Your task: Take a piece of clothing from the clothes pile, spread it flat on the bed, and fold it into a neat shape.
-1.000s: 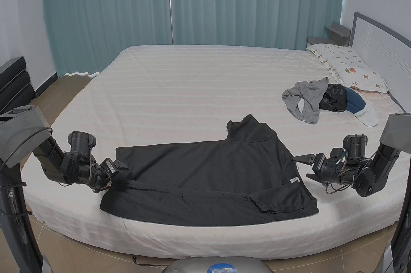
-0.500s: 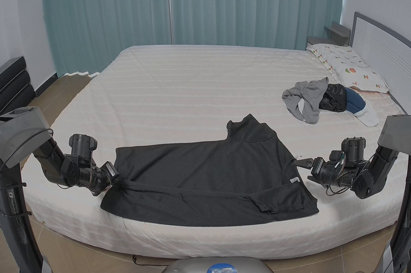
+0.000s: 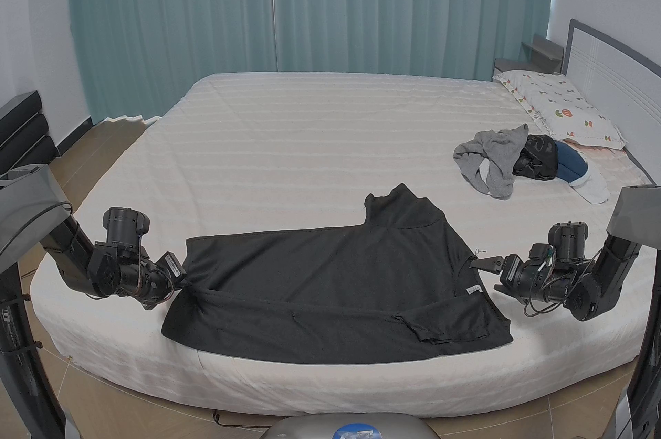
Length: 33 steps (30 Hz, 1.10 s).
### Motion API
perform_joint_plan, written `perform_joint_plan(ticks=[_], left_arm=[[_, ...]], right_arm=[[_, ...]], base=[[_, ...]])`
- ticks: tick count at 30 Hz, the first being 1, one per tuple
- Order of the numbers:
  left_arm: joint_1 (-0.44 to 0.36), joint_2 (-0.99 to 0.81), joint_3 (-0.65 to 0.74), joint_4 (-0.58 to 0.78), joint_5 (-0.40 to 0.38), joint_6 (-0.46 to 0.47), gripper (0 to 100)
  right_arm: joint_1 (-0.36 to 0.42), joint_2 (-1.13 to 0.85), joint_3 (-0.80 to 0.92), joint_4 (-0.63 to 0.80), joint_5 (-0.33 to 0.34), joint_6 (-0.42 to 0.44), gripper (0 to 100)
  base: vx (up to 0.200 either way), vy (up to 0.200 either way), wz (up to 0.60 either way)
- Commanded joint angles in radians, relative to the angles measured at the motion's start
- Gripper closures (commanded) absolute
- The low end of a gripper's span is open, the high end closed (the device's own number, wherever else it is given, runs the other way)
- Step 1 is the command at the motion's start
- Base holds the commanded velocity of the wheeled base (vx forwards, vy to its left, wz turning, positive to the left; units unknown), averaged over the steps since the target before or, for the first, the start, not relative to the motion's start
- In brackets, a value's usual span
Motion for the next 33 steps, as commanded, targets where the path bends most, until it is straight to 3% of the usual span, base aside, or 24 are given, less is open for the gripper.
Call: perform_joint_plan(ticks=[1,8,14,22,29,33], left_arm=[[0.001,0.009,-0.002,-0.001,0.0,-0.001,0],[0.017,0.006,-0.004,-0.022,-0.028,-0.002,0],[0.014,0.027,0.015,-0.173,-0.092,-0.01,0],[-0.012,0.091,0.041,-0.315,-0.085,0.005,0],[-0.009,0.13,0.15,-0.513,-0.094,0.13,0],[-0.012,0.164,0.188,-0.635,-0.095,0.143,0]], right_arm=[[0.0,0.001,-0.001,0.0,0.001,0.001,0],[0.0,0.001,-0.001,0.0,0.001,0.001,0],[0.002,0.004,-0.002,0.0,0.002,0.001,0],[0.004,0.004,-0.002,0.0,0.002,0.001,0],[0.004,0.004,-0.002,0.0,0.002,0.001,0],[0.004,0.004,-0.002,0.0,0.002,0.001,0]], base=[[0.0,0.0,0.0],[0.0,0.0,0.0],[0.0,0.0,0.0],[0.0,0.0,0.0],[0.0,0.0,0.0],[0.0,0.0,0.0]])
